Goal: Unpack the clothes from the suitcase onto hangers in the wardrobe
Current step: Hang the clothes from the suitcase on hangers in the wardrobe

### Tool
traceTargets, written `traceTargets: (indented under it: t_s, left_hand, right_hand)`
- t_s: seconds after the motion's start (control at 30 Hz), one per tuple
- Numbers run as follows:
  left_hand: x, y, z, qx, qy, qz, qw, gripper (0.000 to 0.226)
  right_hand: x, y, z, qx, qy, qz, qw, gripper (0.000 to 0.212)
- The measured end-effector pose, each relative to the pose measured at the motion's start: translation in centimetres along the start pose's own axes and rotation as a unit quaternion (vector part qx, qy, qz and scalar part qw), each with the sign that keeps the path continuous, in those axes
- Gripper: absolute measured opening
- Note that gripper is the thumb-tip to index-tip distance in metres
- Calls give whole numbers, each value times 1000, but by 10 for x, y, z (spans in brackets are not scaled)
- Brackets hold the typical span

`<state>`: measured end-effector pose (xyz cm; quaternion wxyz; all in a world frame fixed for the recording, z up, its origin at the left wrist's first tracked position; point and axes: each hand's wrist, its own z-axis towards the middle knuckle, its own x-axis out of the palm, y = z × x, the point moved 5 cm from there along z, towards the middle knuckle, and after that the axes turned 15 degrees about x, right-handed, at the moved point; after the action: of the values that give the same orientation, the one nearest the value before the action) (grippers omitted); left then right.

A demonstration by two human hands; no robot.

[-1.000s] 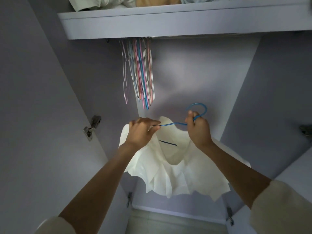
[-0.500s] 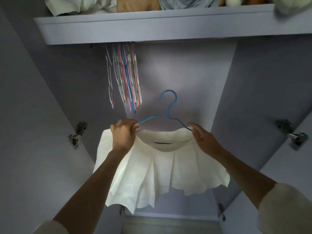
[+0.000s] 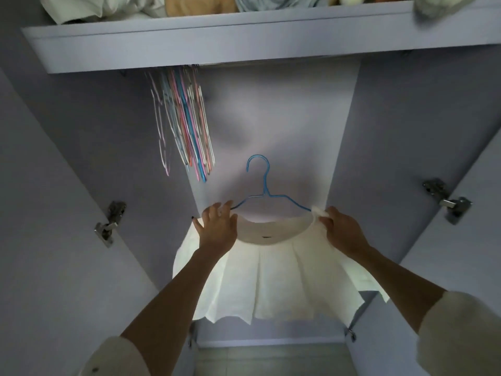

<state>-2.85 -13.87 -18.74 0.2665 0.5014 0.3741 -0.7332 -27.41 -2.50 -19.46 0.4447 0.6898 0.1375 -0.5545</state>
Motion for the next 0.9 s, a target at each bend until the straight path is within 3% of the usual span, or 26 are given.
traceTargets:
  t_s: [0.2,0.4,0.57,0.7,0.8,0.9]
  left_hand:
    - [-6,-53,33,88,-6,-24,996,48]
    - [-50,-123,69,200,-61,9,978,50]
    - [-103,-177,81,283,-165,32,944,52]
    - [-136,-199,81,322,-302,129,888,59]
    - [-137,-211,93,336,-241,216,885,71]
    - [-144,-215,104,304,-251,247,885,75]
  right_hand:
    - [-33,-23,5,97,-40,-36,994,33]
    - [-85,-3,12,74,-13,-54,996,41]
    - [-127,9,13,90,-66,-9,994,40]
    - [-145,-6,12,114,-102,12,988,40]
    - [-153,-16,19,122,-123,35,984,41]
    - [-160,-20,31,123,-145,74,979,39]
